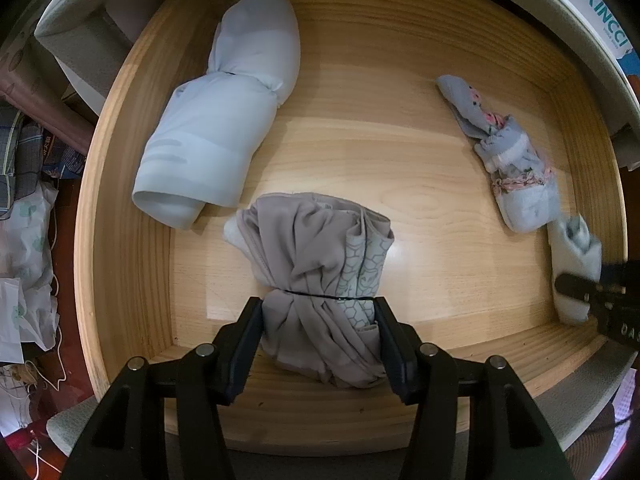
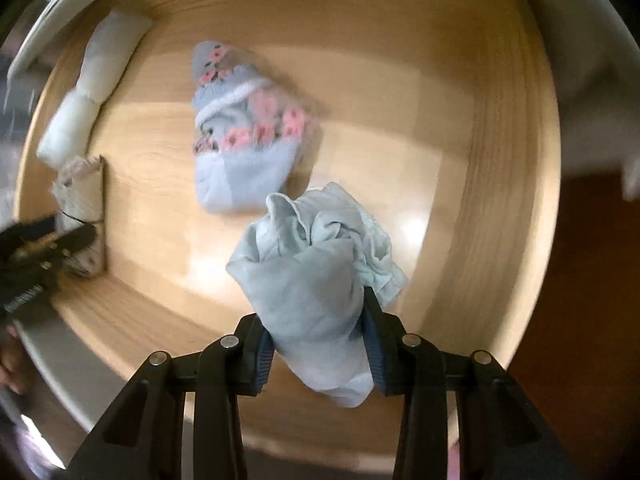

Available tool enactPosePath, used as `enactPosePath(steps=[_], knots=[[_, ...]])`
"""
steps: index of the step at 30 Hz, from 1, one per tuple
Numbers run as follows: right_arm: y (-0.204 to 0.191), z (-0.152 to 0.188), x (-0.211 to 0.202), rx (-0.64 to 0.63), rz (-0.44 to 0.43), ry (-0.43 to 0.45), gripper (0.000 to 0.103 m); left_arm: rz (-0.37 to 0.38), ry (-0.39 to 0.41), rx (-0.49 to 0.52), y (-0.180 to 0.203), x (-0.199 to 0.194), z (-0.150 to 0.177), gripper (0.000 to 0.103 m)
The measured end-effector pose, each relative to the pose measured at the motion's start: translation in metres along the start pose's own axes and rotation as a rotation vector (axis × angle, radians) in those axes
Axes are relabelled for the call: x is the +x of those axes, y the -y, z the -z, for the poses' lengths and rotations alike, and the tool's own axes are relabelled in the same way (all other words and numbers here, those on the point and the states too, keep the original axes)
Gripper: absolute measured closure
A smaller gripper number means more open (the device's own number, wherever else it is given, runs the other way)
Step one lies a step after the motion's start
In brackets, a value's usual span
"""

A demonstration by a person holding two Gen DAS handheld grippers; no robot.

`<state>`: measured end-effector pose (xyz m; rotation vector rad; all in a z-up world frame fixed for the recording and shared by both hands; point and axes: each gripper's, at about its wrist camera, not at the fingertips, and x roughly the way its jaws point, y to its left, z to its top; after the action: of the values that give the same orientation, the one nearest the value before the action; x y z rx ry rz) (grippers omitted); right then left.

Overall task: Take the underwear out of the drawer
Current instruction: 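Lower the right tool onto the pale blue bundle and grasp it, then lift the beige bundle and carry it into the white box with the left tool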

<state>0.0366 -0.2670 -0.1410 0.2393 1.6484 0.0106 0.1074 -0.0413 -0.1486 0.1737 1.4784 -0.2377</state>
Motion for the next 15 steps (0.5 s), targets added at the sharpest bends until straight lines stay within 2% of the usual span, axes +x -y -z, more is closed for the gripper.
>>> enactPosePath(steps=[7,9,12,15], knots=[[0.011,0.003,-0.006,0.156,-0.003,0.059,0.069,-0.002,0.006,-0.001,-0.001,0.0,0.001,0.048],[0.014,0.006,-0.004,0.16,0.014,0.088,0.07,-0.008,0.01,0.0,-0.001,-0.002,0.002,0.048],[0.003,0.031,-0.003,0.139,0.047,0.123,0.07,-0.025,0.019,0.006,0.001,-0.003,0.003,0.048],[0.003,0.034,-0.003,0.152,0.041,0.133,0.07,-0.047,0.027,0.012,0.005,-0.005,0.004,0.049]])
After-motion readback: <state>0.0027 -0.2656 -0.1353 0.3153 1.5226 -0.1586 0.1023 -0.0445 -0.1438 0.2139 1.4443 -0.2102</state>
